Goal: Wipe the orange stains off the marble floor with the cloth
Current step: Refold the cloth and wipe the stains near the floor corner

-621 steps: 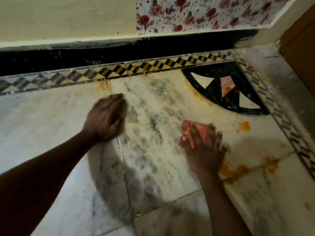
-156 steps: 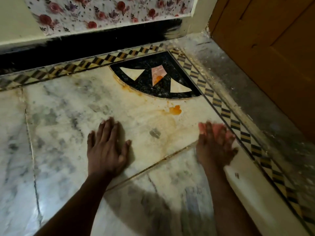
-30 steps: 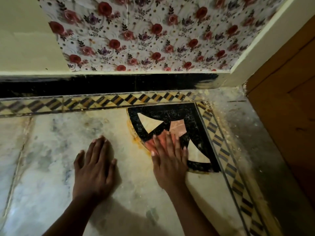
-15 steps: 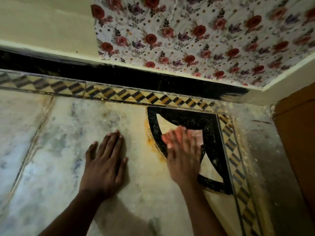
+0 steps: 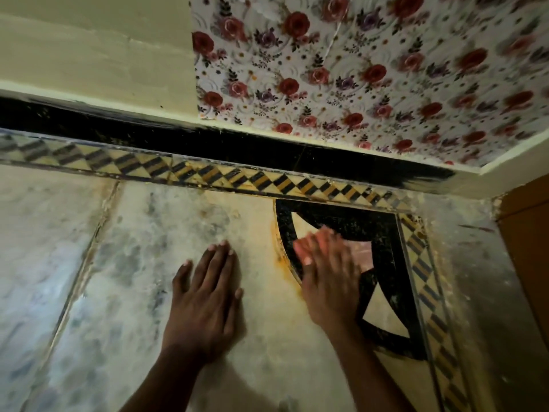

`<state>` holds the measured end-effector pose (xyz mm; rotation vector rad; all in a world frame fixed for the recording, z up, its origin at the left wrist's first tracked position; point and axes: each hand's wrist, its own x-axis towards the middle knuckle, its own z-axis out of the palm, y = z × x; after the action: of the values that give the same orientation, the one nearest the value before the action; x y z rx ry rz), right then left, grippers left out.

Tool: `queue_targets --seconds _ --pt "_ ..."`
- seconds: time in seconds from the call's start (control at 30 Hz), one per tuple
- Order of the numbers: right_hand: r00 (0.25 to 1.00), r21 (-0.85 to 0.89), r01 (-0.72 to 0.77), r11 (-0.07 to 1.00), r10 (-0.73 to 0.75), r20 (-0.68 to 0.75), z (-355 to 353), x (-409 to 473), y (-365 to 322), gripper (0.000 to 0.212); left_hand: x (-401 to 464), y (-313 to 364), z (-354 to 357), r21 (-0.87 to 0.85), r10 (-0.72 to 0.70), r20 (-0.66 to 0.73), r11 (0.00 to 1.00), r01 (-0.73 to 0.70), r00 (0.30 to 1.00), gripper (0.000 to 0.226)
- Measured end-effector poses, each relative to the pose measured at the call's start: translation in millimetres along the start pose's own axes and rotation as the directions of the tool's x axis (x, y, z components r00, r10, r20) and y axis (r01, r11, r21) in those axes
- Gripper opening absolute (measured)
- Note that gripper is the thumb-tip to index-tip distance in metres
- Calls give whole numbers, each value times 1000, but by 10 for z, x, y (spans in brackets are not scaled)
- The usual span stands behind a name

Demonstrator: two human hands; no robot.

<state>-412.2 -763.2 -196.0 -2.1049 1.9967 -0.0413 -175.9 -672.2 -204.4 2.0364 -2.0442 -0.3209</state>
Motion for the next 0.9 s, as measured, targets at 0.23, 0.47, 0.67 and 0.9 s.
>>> queue_targets --seconds 0.23,0.47,0.67,0.9 --pt "852 132 -517 846 523 -11 -266 1295 -72 64 20 7 12 19 3 32 1000 -3 999 70" --pt "992 -7 121 993 -121 33 -5 395 -368 58 23 25 -26 -4 -12 44 1000 12 999 69" --pt "793 130 -606 784 608 28 -428 1046 487 61 38 39 -34 -3 -23 64 1000 23 998 69" --pt "1000 7 9 1000 -10 29 -135 828 -305 64 26 31 -33 -9 -23 27 1000 24 999 69"
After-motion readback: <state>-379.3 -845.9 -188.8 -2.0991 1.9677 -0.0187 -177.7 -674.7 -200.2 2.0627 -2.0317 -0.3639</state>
